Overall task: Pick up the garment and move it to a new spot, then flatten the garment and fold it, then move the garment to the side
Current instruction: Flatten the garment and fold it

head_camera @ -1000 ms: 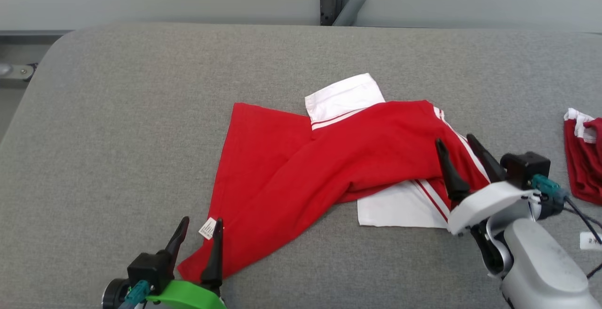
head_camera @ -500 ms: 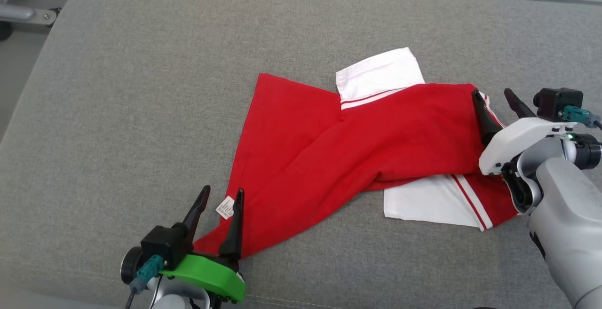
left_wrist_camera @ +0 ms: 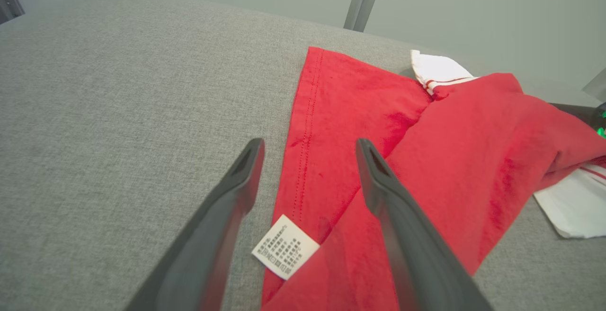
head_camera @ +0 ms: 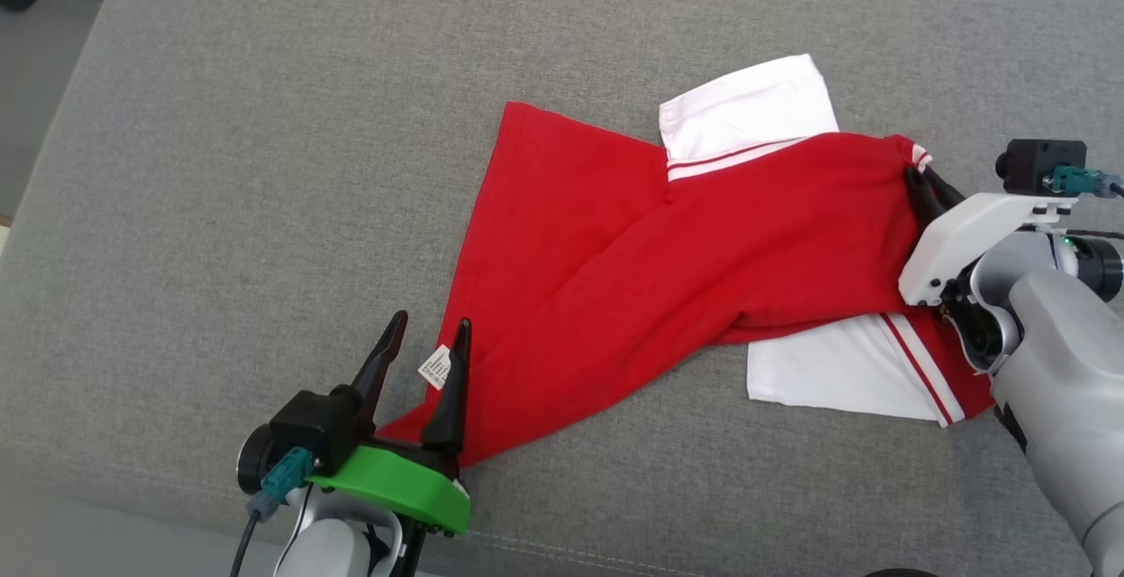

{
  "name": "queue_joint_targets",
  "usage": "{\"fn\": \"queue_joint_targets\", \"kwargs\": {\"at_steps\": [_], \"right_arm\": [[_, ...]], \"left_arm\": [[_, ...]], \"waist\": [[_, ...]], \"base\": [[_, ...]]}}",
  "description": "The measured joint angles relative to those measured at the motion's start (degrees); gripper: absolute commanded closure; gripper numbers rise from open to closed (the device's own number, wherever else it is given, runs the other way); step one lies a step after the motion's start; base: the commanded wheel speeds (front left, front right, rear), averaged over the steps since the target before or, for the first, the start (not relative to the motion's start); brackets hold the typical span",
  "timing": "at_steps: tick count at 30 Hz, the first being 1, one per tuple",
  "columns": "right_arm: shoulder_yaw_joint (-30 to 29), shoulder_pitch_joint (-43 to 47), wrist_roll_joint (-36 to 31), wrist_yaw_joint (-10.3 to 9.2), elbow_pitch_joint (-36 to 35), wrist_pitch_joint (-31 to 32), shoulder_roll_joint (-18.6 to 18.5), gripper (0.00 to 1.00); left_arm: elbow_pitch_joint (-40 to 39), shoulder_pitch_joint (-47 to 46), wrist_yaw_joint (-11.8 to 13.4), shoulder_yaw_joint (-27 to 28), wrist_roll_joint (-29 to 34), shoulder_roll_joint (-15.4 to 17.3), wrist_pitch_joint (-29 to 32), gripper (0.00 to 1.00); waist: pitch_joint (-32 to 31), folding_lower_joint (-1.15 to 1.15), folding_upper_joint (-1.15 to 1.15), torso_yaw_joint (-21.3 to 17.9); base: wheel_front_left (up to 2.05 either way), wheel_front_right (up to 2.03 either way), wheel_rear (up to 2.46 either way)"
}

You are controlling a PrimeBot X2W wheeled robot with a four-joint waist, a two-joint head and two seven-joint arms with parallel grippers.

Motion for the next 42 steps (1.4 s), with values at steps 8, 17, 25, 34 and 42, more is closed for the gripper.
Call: {"fn": "queue_joint_targets", "kwargs": {"at_steps": [8, 17, 25, 34, 42], "right_arm": [[4.4, -7.2, -2.2, 0.0, -1.7, -4.7, -4.1, 1.0], [14.9, -19.4, -7.8, 0.0, -8.7, -10.8, -2.2, 1.0], [19.0, -19.0, -8.4, 0.04, -20.0, -11.3, -4.7, 1.0], [7.6, 4.1, -5.3, 0.04, -21.1, -11.3, -11.5, 0.6], [-2.9, 16.4, -4.7, 0.04, -15.8, -11.3, -8.6, 0.0]], "left_arm": [[-0.3, -1.0, 0.0, -2.6, -2.3, -0.1, 0.0, 0.0], [0.5, 0.5, 0.0, -3.7, -4.1, 0.0, 0.0, 0.0], [1.2, 2.2, 0.0, -2.8, -4.1, 0.0, 0.0, 0.0], [1.4, 2.1, 0.0, -3.2, -3.3, 0.0, 0.0, 0.0], [2.8, 2.3, 0.0, -2.5, -2.0, -0.1, 0.0, 0.0]], "waist": [[1.0, 0.0, 0.0, 2.8], [0.6, 0.0, 0.0, 7.4], [-1.0, 0.0, 0.0, 7.0], [-2.1, 0.0, 0.0, 2.8], [-4.7, 0.0, 0.0, 0.0]], "base": [[0.0, 0.0, 0.0], [0.0, 0.0, 0.0], [0.0, 0.0, 0.0], [0.0, 0.0, 0.0], [0.0, 0.0, 0.0]]}}
